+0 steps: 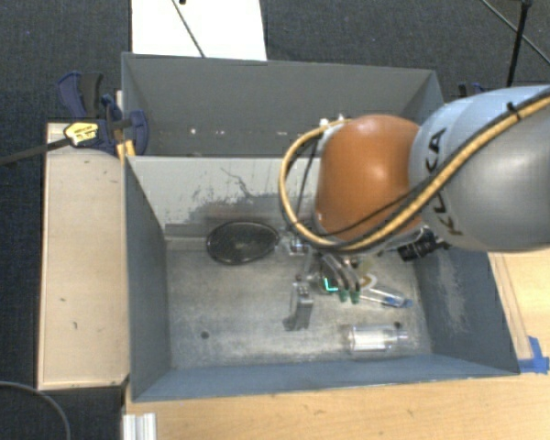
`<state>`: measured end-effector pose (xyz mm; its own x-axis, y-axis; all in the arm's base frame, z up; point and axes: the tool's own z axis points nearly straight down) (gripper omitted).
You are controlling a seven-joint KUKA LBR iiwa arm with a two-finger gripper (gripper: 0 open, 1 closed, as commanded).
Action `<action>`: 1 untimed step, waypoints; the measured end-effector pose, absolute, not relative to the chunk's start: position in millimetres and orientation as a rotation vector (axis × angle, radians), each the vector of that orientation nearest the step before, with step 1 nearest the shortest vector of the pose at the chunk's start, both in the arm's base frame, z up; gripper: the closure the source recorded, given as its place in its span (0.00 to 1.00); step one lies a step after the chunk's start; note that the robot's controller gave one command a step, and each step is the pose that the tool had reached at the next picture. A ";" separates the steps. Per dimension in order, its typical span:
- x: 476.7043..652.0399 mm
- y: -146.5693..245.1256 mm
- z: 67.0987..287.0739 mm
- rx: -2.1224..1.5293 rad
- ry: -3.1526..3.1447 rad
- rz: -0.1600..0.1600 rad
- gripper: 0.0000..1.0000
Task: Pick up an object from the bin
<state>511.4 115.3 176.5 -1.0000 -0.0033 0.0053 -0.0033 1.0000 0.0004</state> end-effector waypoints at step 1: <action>573.0 146.3 74.1 0.249 -3.140 -0.002 0.00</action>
Offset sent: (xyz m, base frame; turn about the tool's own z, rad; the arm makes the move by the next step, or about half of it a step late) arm 0.0579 0.0310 -0.1065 -0.1557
